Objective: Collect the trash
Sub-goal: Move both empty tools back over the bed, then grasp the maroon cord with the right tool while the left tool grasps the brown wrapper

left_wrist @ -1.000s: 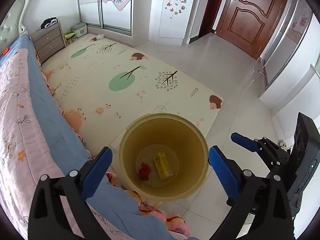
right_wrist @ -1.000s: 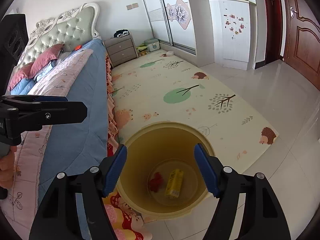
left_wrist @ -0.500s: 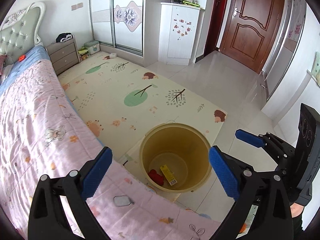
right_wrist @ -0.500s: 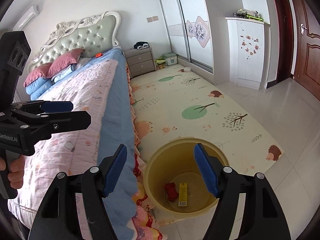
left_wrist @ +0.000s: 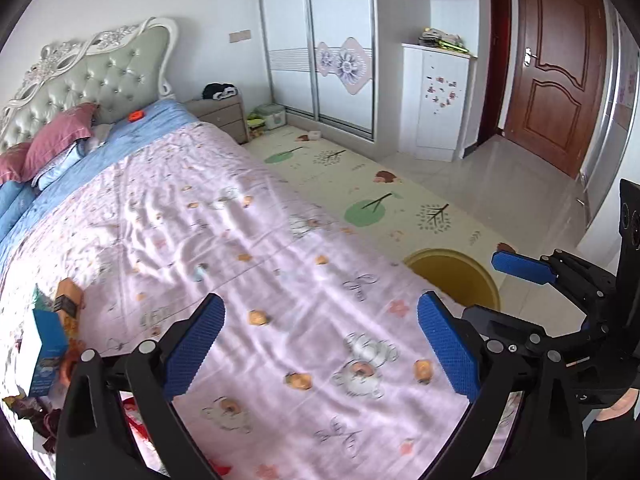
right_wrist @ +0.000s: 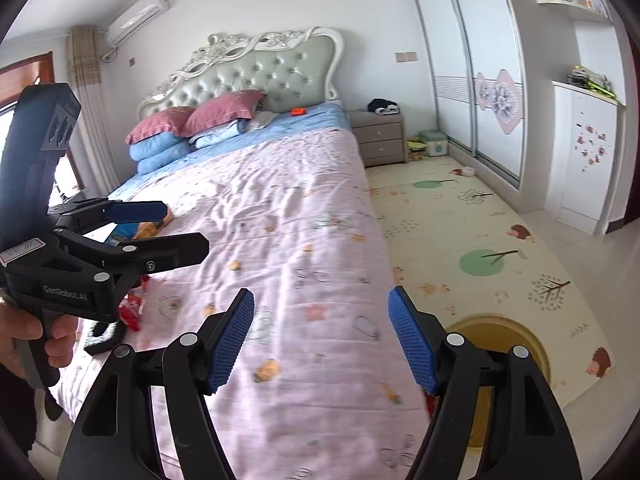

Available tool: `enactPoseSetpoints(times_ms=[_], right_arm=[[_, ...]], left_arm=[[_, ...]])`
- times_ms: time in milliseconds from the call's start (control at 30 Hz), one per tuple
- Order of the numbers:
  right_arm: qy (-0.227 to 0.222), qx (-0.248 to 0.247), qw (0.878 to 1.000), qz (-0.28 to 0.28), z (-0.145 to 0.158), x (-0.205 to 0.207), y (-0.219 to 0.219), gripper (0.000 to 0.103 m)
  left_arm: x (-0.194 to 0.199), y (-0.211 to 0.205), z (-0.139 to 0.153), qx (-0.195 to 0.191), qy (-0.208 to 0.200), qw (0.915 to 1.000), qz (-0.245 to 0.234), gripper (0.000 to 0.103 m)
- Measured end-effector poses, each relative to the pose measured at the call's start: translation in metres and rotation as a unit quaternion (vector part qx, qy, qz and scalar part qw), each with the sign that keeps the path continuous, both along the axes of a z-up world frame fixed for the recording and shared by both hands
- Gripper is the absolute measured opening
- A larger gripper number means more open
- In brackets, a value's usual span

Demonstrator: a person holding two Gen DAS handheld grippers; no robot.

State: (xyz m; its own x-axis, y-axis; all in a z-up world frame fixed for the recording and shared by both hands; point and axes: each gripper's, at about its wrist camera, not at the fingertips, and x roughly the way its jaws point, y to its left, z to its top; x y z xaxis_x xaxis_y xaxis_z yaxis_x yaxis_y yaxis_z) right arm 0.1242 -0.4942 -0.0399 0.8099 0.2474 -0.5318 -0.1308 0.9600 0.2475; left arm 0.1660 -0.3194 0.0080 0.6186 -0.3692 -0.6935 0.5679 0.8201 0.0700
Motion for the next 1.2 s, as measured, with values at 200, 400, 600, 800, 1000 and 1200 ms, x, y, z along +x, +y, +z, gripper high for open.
enactPoseSetpoints(times_ms=[200,400,600,800,1000,1200], right_arm=[[-0.003,0.001,0.998,0.064,0.008,0.016,0.075,0.068],[-0.004,-0.008,0.992,0.128,0.014,0.026,0.146,0.068],[0.002,-0.016,0.983,0.184,0.016,0.029,0.211,0.066],[0.013,-0.032,0.972,0.231,0.014,0.031,0.273,0.066],[0.018,-0.055,0.962,0.268,0.013,0.037,0.330,0.063],[0.040,-0.061,0.955,0.288,0.005,0.056,0.376,0.062]], left_arm=[[0.001,0.085,0.003,-0.001,-0.009,0.9981,0.062,0.097],[0.002,0.163,-0.004,-0.012,-0.004,0.9931,0.116,0.097],[0.001,0.236,-0.011,-0.023,0.001,0.9857,0.167,0.097],[-0.004,0.308,-0.015,-0.041,0.001,0.9747,0.219,0.097],[-0.007,0.375,-0.022,-0.050,0.007,0.9615,0.270,0.097],[-0.008,0.422,-0.036,-0.051,0.018,0.9522,0.301,0.097]])
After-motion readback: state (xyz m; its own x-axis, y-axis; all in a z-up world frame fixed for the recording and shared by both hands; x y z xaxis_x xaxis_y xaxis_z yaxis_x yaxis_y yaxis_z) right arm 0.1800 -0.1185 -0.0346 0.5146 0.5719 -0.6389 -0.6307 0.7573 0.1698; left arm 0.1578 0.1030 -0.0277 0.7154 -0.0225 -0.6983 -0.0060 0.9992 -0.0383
